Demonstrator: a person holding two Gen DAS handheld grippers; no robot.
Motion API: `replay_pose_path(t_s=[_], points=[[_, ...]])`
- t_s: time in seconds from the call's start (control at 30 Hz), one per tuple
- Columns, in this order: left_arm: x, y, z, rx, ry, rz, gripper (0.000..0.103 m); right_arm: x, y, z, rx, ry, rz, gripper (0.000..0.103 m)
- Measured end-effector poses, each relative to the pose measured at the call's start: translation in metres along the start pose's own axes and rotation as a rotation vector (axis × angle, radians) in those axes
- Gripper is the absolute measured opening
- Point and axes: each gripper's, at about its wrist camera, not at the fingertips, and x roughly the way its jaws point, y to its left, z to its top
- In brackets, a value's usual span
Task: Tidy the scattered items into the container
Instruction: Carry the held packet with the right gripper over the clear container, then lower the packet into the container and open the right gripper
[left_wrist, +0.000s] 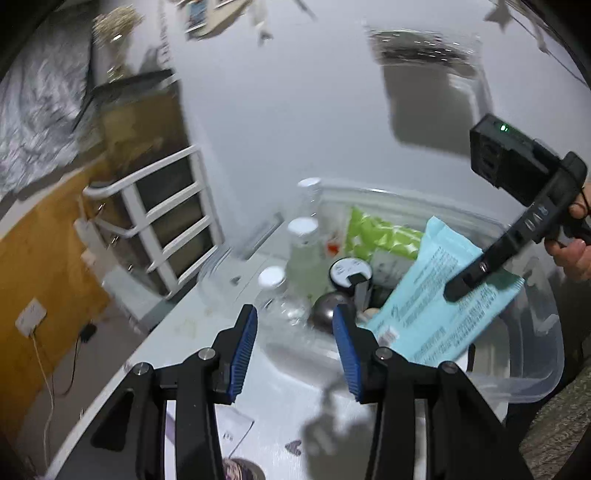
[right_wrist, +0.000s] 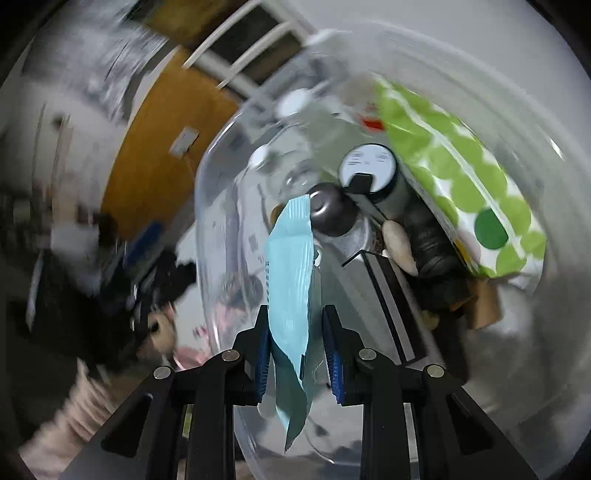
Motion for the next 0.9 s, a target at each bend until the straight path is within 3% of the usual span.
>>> replay_pose_path(t_s=[0.07, 0.23, 0.3, 0.57, 0.9], points=[[-0.003, 0.004, -0.005, -0.024, 0.001, 0.014, 0.042, -0.001, -0.008, 0.007, 0.069, -0.03, 0.033, 0.027], [-0.007, 0.012, -0.013, -0.072, 0.0, 0.031, 0.042, -0.015, 0.0, 0.01, 0.15, -0.222, 0.061, 0.027], [-0.007, 0.014, -0.016, -0.084, 0.0, 0.035, 0.042, -0.01, 0.003, 0.007, 0.159, -0.239, 0.058, 0.027], [-0.011, 0.013, -0.026, -0.097, 0.002, 0.024, 0.042, 0.026, 0.013, -0.016, 0.101, -0.05, -0.018, 0.027], [-0.013, 0.0, -0.041, -0.103, 0.022, -0.006, 0.042, 0.024, -0.007, -0.02, 0.193, 0.026, -0.019, 0.028]])
